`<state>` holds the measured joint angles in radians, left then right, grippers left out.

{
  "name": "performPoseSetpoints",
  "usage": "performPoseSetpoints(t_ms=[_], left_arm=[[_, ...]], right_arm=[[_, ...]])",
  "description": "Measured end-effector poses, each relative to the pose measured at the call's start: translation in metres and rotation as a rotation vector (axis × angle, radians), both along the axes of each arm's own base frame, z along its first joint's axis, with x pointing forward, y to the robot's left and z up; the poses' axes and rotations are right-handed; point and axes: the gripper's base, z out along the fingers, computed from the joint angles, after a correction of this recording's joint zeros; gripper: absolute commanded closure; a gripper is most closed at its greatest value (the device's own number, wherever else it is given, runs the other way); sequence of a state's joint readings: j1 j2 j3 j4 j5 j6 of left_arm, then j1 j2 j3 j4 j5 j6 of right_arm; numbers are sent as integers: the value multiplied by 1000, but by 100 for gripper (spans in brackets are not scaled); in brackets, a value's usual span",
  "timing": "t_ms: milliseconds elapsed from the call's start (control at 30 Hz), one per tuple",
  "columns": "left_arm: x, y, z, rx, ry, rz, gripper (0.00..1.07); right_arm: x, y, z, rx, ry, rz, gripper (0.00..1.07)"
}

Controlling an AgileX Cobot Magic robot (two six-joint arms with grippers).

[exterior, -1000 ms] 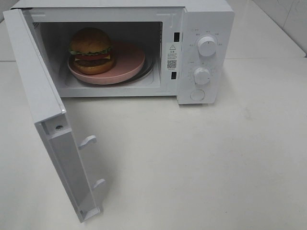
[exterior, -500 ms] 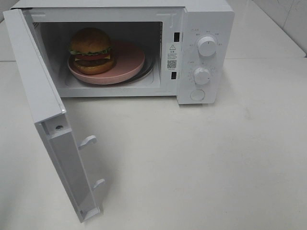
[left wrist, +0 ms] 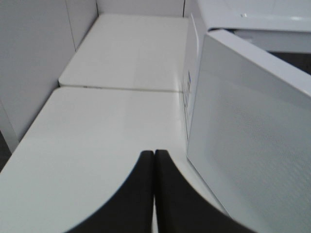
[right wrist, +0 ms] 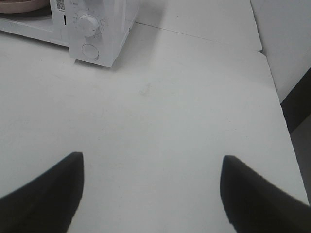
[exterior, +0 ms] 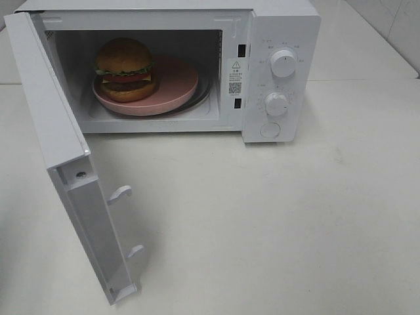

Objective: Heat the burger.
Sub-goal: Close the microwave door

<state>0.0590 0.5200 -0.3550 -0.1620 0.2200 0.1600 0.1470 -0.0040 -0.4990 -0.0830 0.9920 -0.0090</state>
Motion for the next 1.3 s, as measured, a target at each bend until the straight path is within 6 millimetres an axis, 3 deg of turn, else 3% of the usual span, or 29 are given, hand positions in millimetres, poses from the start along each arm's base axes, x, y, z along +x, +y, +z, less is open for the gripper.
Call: performPoseSetpoints(t_ms=[133, 500, 667, 933, 1300], left_arm=[[17, 5, -11, 14, -111, 44, 107], [51, 6, -27, 58, -197, 23, 107], [73, -3, -51, 36, -117, -93, 107], [92, -18, -75, -34, -78, -250, 107], [114, -59, -87, -49, -37, -389, 107]], right_arm=[[0, 0, 0, 0, 0, 0, 32], [0, 0, 0, 3, 0, -1, 32], [0, 0, 0, 8, 0, -4, 32], [0, 0, 0, 12, 1, -7, 32], [0, 0, 0, 12, 1, -7, 32]])
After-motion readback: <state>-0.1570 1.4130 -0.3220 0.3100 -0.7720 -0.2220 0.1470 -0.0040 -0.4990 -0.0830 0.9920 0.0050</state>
